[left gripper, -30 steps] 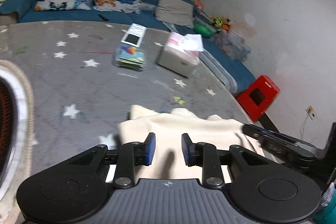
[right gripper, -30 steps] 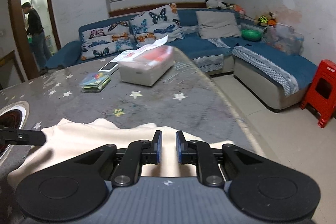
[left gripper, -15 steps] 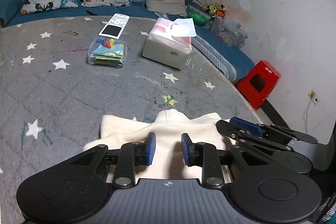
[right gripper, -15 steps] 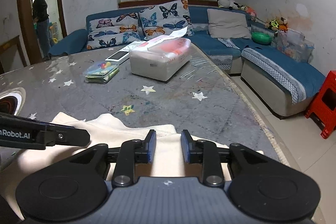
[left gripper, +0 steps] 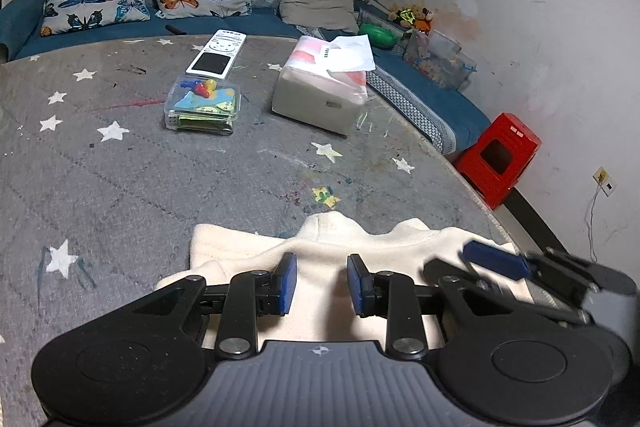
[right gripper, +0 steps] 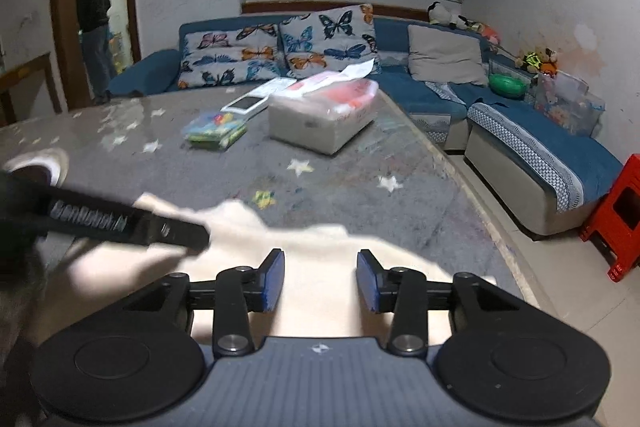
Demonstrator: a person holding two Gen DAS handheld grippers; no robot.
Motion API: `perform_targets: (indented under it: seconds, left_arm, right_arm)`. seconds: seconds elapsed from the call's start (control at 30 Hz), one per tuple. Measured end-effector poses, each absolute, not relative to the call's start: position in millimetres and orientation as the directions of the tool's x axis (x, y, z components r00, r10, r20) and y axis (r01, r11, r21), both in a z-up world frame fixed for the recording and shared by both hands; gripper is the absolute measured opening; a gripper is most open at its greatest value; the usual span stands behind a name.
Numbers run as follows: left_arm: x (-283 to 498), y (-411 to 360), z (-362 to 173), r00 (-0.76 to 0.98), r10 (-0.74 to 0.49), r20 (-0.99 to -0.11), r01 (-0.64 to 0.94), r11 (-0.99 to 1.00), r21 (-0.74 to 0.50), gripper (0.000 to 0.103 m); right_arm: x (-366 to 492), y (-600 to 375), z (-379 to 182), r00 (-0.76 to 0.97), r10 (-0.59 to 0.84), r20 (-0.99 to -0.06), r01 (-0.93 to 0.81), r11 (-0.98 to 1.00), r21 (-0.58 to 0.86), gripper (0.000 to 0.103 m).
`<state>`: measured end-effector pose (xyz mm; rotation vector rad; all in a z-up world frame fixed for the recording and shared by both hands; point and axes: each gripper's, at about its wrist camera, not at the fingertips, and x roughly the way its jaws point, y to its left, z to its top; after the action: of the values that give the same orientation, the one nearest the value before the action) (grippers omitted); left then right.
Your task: Fold clothes
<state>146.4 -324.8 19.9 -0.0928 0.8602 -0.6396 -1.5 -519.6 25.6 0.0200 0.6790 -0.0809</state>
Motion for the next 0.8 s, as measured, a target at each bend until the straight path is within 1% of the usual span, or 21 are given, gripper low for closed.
perform_targets:
  seconds: [0.23, 0.3, 0.43, 0.63, 0.8]
  left_arm:
    - [135, -317, 25, 0.485, -0.561, -0.671, 0.494, 0.809, -0.318, 0.031]
    - [129, -312, 28, 0.49, -0.565, -0.663, 0.502, 0.805, -0.316, 0.031]
    - [107, -297, 36, 0.515, -0.574, -0.637, 0.536, 0.795, -0.283, 0.031]
    - [77, -274, 35, 0.513, -0.574, -0.638, 0.557, 0.789, -0.261, 0.031]
    - [53, -265, 29, 0.541, -0.557, -0.631, 0.582, 0.789, -0.198, 0.031]
  right_arm:
    - [-33, -520, 28, 0.773, -0.064, -0.631, 0.079, 0.997, -0.004, 0.041]
    - [-46, -521, 29, 0.775, -0.064, -0.628, 0.083, 0.997, 0.001, 0.043]
    - [-70, -524, 30, 0.781, -0.065, -0.621, 0.092, 0.996, 0.012, 0.045]
    - [-92, -526, 33, 0.78, -0.074, -0.622, 0.099, 0.995, 0.006, 0.046]
    - [-105, -525, 33, 0.773, -0.082, -0.628, 0.097, 0.995, -0.01, 0.046]
